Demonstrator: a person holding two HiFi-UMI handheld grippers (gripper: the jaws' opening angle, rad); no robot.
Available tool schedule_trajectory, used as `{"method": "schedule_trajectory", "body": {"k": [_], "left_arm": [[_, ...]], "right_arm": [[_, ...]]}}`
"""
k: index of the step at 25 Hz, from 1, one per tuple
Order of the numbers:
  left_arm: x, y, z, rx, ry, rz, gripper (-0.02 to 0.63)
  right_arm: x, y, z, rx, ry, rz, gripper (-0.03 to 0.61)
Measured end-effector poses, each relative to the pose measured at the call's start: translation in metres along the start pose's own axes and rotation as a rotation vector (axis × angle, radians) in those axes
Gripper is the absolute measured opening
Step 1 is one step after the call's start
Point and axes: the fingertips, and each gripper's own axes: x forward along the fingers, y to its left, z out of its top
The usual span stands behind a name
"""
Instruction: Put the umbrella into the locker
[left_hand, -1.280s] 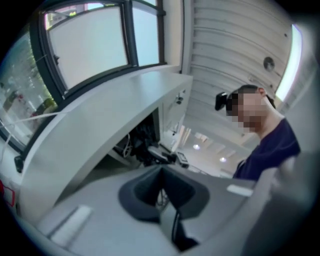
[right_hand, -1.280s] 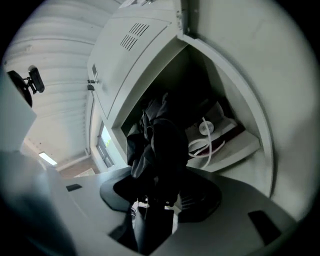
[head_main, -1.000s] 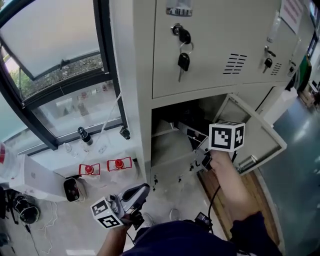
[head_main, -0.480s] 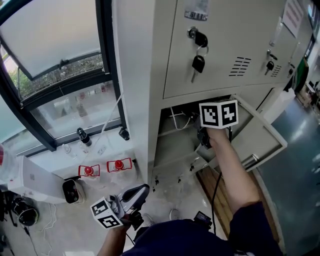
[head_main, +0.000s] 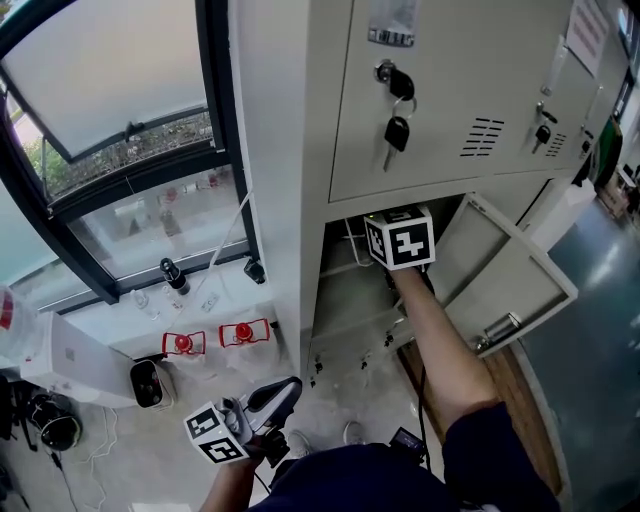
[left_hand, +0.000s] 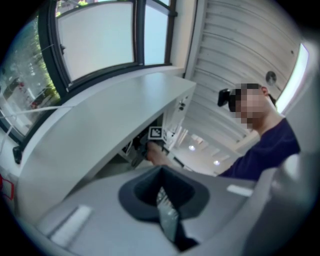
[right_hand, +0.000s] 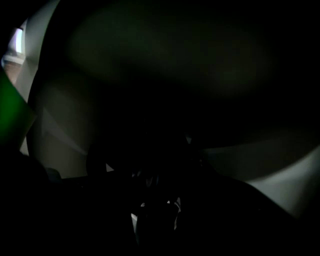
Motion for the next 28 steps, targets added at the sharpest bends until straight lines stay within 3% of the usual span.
{"method": "schedule_trajectory", "body": {"k": [7, 17, 22, 28], "left_arm": [[-0.004, 0.003, 0.001, 0.01, 0.019, 0.036, 0.0], [-0.014, 0.01, 0.008, 0.021, 0.018, 0.1, 0.0], [-0.011, 0.01, 0.006, 0.027, 0.025, 0.113, 0.0], [-0.003, 0.005, 0.003, 0.033, 0.04, 0.109, 0.0]], "right_arm": [[0.023, 0.01, 0.002, -0.095, -0.037, -0.047, 0.196], [0.06, 0.022, -0.014, -0.163, 0.031, -0.062, 0.199], [0.062, 0.026, -0.023, -0.158, 0.083, 0.014, 0.22], [0.05, 0.029, -0.024, -0.138, 0.054, 0.084, 0.267]]}}
